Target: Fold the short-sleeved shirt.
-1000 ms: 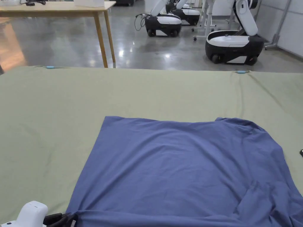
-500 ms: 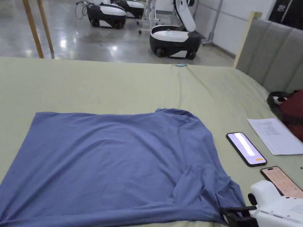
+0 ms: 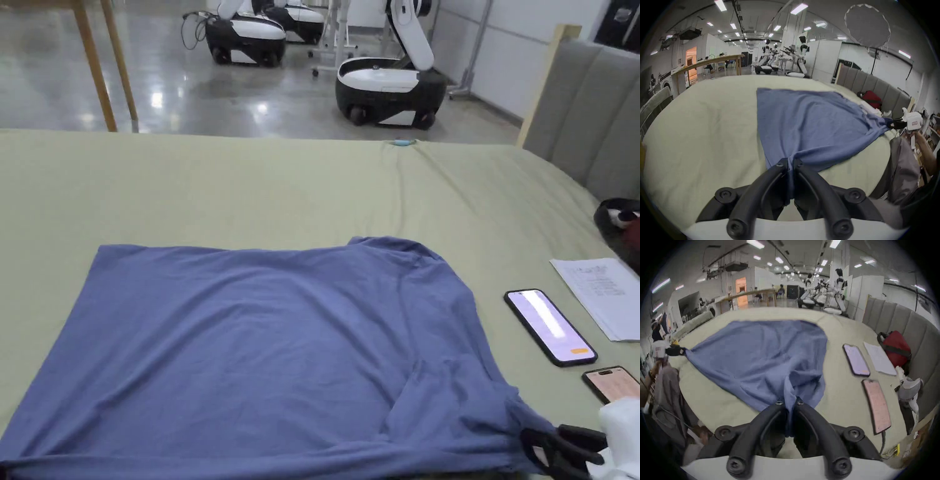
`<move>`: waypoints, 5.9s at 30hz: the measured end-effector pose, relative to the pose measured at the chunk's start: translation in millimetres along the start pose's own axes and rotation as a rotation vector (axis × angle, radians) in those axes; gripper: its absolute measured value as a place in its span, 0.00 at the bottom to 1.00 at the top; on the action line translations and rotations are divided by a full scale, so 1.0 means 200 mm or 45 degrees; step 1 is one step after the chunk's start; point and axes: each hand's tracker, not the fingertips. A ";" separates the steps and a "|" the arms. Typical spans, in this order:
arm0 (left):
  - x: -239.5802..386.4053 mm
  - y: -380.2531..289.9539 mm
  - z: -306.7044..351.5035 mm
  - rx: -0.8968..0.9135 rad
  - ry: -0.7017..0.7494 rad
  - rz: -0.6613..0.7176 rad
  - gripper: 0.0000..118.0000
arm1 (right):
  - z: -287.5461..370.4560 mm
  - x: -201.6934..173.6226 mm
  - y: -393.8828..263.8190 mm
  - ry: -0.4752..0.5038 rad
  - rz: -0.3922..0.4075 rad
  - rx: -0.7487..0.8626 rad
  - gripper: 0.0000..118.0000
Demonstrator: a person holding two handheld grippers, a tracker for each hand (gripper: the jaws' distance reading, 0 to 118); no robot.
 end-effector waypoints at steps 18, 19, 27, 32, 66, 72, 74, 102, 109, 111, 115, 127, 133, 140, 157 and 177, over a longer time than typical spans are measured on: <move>-0.27 0.57 -0.86 -0.181 0.092 -0.013 0.04 | -0.90 0.19 0.66 -0.128 0.012 -0.091 0.07; -0.28 0.55 -0.91 -0.228 0.093 -0.013 0.04 | -0.96 0.19 0.66 -0.137 0.023 -0.127 0.07; -0.26 0.50 -1.00 -0.294 0.151 -0.079 0.04 | -1.22 0.25 0.54 -0.163 0.073 -0.268 0.07; -0.25 0.52 -1.01 -0.322 0.101 -0.073 0.87 | -1.16 0.30 0.60 -0.145 0.103 -0.236 0.70; -0.27 0.39 -0.50 -0.159 0.184 0.077 0.98 | 0.28 -0.18 0.27 -0.118 -0.011 0.248 0.01; -0.29 0.34 -0.73 -0.345 0.233 -0.090 0.91 | 0.28 -0.16 0.26 -0.147 -0.014 0.207 0.01; -0.24 0.30 -0.78 -0.394 0.210 -0.104 0.80 | 0.27 -0.15 0.25 -0.156 -0.014 0.198 0.01; -0.07 0.30 -0.69 -0.322 0.188 -0.105 0.06 | -0.80 0.25 0.25 0.047 0.056 -0.264 0.06; -0.09 0.36 -0.58 -0.292 0.128 -0.084 0.06 | -0.67 0.23 0.31 -0.025 0.050 -0.245 0.06; -0.09 0.37 -0.48 -0.224 0.074 -0.072 0.06 | -0.53 0.23 0.33 0.010 0.041 -0.234 0.06; -0.04 0.31 -0.24 -0.219 0.045 -0.074 0.06 | -0.29 0.18 0.29 -0.019 0.126 -0.260 0.06; 0.00 -0.13 -0.12 -0.331 0.008 0.015 0.06 | -0.26 0.15 -0.10 0.043 -0.021 -0.426 0.07; -0.03 -0.11 -0.10 -0.299 0.107 -0.046 1.00 | -0.19 0.12 -0.11 -0.187 0.237 -0.298 0.91; -0.04 0.00 0.37 -0.023 0.161 0.048 0.97 | 0.42 0.06 0.02 -0.252 -0.030 0.193 0.91; -0.08 0.75 -0.11 0.032 0.167 -0.113 0.16 | 0.61 -0.26 0.20 -0.127 -0.008 0.420 0.01; -0.36 0.76 -1.21 -0.412 0.169 -0.260 0.36 | 0.51 -0.20 0.19 -0.242 -0.013 0.246 0.01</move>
